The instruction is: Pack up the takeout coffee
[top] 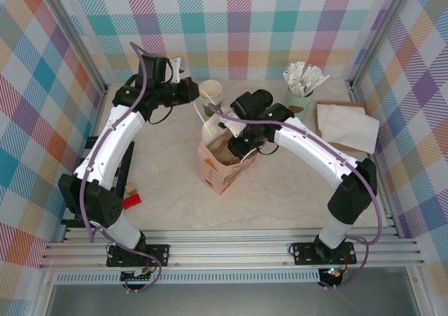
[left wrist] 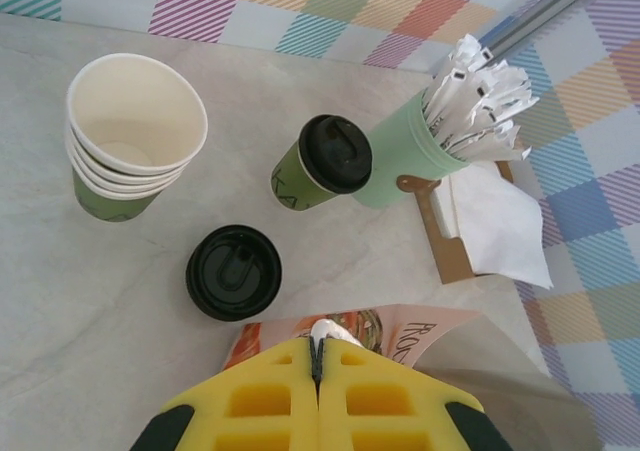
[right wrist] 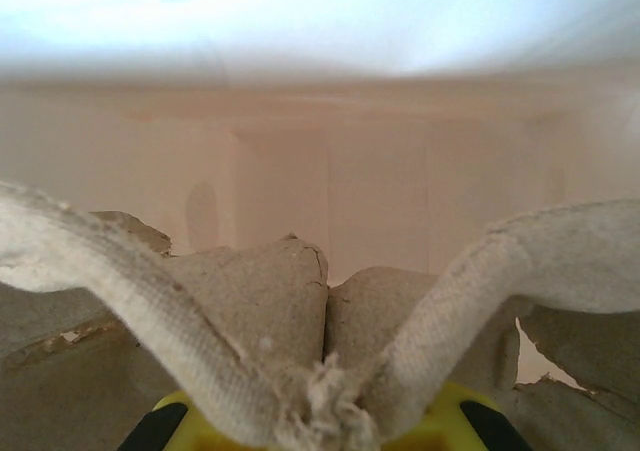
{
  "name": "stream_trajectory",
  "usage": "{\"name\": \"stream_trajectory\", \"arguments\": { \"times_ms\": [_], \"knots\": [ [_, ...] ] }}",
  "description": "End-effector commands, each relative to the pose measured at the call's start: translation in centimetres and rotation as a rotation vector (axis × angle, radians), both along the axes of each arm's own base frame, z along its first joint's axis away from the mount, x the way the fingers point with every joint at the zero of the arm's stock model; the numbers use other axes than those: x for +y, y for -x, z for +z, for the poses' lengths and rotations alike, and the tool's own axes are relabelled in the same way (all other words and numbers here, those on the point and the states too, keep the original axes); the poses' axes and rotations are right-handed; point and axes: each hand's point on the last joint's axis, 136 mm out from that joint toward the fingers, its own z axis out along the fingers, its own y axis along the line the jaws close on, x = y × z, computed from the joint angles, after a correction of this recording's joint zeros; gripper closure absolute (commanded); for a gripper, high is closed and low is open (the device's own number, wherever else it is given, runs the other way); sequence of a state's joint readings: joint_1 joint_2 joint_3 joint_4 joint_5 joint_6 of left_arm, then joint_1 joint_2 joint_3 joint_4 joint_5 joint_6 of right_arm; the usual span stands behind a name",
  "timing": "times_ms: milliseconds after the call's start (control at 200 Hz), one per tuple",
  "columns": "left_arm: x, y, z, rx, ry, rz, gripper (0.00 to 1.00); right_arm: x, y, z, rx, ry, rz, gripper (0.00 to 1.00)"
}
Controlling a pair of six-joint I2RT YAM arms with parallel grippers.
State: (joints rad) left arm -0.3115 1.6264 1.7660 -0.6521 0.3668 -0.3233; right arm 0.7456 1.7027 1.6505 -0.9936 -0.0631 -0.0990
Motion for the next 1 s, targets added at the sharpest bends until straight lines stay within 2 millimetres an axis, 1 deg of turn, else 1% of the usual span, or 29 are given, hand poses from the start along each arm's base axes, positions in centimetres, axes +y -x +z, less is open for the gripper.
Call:
{"name": "stream_trajectory", "arguments": {
  "times_ms": [0,55,200,315,440,495,585,685,730,840,890,995],
  "knots": [
    [-1.0,-0.6,2.2,-0.053,0.085,-0.016,1.0,-0.5,0.1,-2.7,0.045,0.081,0.024,1.0],
    [-1.8,-0.2,2.5,-0.068,0.105,-0.056,1.0,-0.2,0.1,-3.8,0.097,0.11,0.008,1.0],
    [-3.1,0.9,2.5,-0.08,0.139,-0.14,1.0,0.8,-1.1,-5.1,0.124,0.106,-0.056,1.0],
    [-4.1,1.5,3.0,-0.105,0.176,-0.198,1.0,0.7,-2.0,-7.5,0.124,0.158,-0.07,1.0],
    [-3.5,1.0,2.6,-0.101,0.15,-0.163,1.0,0.9,-3.0,-10.0,0.08,0.162,-0.057,1.0],
    [-3.1,0.6,2.6,-0.101,0.147,-0.144,1.0,0.8,-3.1,-11.1,0.077,0.18,-0.039,1.0],
    [-2.0,0.0,2.9,-0.121,0.13,-0.089,1.0,0.6,-2.9,-13.0,0.085,0.217,0.015,1.0],
    [-0.8,-0.5,4.0,-0.159,0.132,-0.05,1.0,0.3,-2.9,-14.2,0.095,0.243,0.018,1.0],
    [-1.0,-0.5,4.5,-0.172,0.15,-0.073,1.0,0.1,-2.9,-14.9,0.104,0.262,0.019,1.0],
    [-2.4,0.0,5.1,-0.167,0.205,-0.16,1.0,-0.6,-2.8,-17.3,0.135,0.304,0.025,1.0],
    [-2.8,0.1,4.9,-0.159,0.216,-0.184,1.0,-0.7,-2.8,-18.4,0.14,0.311,0.021,0.98],
    [-2.9,0.3,4.2,-0.14,0.21,-0.207,1.0,-0.9,-3.1,-20.7,0.127,0.312,-0.001,0.94]
  ]
}}
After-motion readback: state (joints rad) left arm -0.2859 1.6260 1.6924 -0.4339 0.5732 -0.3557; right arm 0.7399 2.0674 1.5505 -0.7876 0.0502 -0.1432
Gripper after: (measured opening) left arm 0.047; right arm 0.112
